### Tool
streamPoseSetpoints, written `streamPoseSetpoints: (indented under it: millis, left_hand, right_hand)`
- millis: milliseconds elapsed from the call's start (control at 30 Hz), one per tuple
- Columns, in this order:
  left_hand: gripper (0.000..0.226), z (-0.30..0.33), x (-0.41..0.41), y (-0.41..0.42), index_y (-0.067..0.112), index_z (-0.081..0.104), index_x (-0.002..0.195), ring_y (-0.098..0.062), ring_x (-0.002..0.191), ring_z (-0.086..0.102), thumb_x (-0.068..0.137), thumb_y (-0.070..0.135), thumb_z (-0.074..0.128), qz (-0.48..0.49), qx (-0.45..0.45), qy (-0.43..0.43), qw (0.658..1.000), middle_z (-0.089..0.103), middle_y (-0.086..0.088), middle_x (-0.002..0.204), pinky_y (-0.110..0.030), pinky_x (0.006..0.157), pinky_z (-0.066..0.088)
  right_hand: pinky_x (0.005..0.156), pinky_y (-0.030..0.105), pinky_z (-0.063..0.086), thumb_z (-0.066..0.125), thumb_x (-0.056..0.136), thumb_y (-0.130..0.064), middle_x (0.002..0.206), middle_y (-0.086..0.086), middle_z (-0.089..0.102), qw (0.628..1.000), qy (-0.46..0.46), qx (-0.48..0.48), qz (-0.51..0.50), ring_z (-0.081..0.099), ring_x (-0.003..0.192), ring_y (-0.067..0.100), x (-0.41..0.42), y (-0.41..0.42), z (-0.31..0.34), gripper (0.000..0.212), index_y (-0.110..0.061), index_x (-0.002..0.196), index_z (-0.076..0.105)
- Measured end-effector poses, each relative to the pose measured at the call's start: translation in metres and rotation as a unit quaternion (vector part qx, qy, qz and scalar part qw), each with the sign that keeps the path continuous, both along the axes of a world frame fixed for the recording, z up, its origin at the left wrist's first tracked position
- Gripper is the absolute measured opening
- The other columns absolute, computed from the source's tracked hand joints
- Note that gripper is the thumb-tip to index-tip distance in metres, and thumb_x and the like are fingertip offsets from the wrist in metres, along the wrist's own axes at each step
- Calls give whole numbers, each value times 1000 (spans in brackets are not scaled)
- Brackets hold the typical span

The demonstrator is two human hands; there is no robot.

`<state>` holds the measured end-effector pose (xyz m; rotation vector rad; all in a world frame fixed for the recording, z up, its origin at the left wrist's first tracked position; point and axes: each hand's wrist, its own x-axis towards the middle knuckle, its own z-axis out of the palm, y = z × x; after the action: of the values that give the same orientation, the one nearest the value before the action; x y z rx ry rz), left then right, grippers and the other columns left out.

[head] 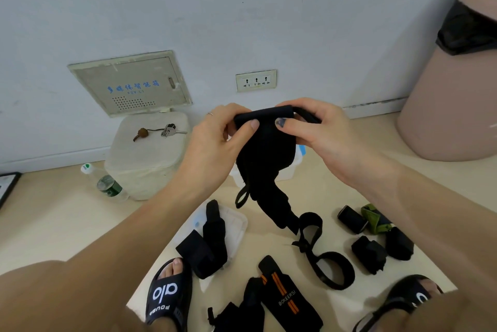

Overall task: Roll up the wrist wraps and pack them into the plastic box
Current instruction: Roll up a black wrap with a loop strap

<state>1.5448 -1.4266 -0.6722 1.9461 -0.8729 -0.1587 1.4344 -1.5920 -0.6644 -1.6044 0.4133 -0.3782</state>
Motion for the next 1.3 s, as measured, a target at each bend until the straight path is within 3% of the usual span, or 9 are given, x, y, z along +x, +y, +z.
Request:
streamPoseSetpoints:
  millis: [167, 300, 367, 533, 767, 867, 933, 1133, 1300]
  left_hand:
    - [11, 2, -1, -5, 32, 68, 94, -1, 82, 51, 101, 25, 63, -11, -21, 76, 997, 51, 3, 96, -12, 80, 40]
    - [13, -1, -1, -5, 16, 69, 107, -26, 98, 69, 105, 22, 58, -37, -51, 183, 981, 73, -2, 94, -47, 99, 54]
    - [13, -1, -1, -5, 14, 69, 110, -28, 103, 70, 104, 18, 58, -36, -64, 202, 977, 74, -3, 97, -50, 102, 54]
    - [19, -5, -1, -6, 21, 67, 114, -26, 94, 68, 102, 9, 59, -40, -97, 212, 972, 67, -15, 103, -46, 93, 54]
    - [26, -3, 0, -4, 25, 69, 111, -30, 97, 68, 101, 4, 57, -57, -97, 215, 970, 66, -22, 110, -46, 95, 54]
    - [26, -3, 0, -5, 25, 69, 111, -26, 96, 69, 101, 4, 57, -63, -104, 220, 968, 67, -22, 111, -41, 93, 55]
    - [26, -2, -1, -6, 24, 69, 111, -21, 95, 69, 101, 3, 57, -63, -109, 224, 966, 68, -20, 107, -38, 92, 55]
    - [15, -3, -6, -10, 22, 66, 114, -17, 90, 67, 104, 15, 58, -55, -98, 189, 976, 69, -4, 96, -43, 89, 55]
    - [17, -3, -9, -10, 25, 65, 114, -8, 76, 62, 104, 14, 57, -63, -75, 129, 987, 65, 2, 85, -20, 71, 49]
  right_hand:
    - [102, 51, 54, 69, 97, -12, 105, 16, 75, 1000, 4, -18, -10, 72, 104, 25, 0, 0, -3, 15, -19, 108, 75]
    - [102, 48, 56, 69, 96, -8, 104, 15, 76, 1000, -4, 26, -7, 74, 104, 26, 1, -1, -7, 17, -14, 112, 73]
    - [100, 46, 57, 68, 95, -4, 104, 16, 76, 998, -11, 66, -8, 74, 104, 27, 1, 0, -9, 20, -9, 114, 72]
    - [93, 41, 60, 68, 94, -2, 103, 14, 78, 996, -1, 89, -21, 76, 100, 25, 4, 3, -15, 22, -6, 115, 69]
    - [95, 53, 54, 71, 94, -15, 94, 19, 75, 999, 34, -5, -15, 73, 95, 34, 4, 2, -15, 13, -14, 107, 71]
    - [80, 36, 47, 73, 94, -21, 82, 11, 60, 998, 40, -36, -21, 63, 82, 20, 4, -2, -13, 9, -14, 99, 69]
    - [83, 30, 50, 71, 95, -17, 87, 12, 68, 999, 32, -26, -15, 68, 87, 16, 3, -2, -12, 13, -7, 103, 67]
    - [89, 40, 60, 69, 96, -11, 99, 13, 78, 1000, 14, 6, -27, 76, 93, 21, 3, 2, -15, 14, -7, 109, 71]
    - [73, 19, 57, 70, 95, -15, 92, 3, 79, 998, 19, -25, -46, 76, 86, 10, 2, 4, -17, 13, -13, 106, 75]
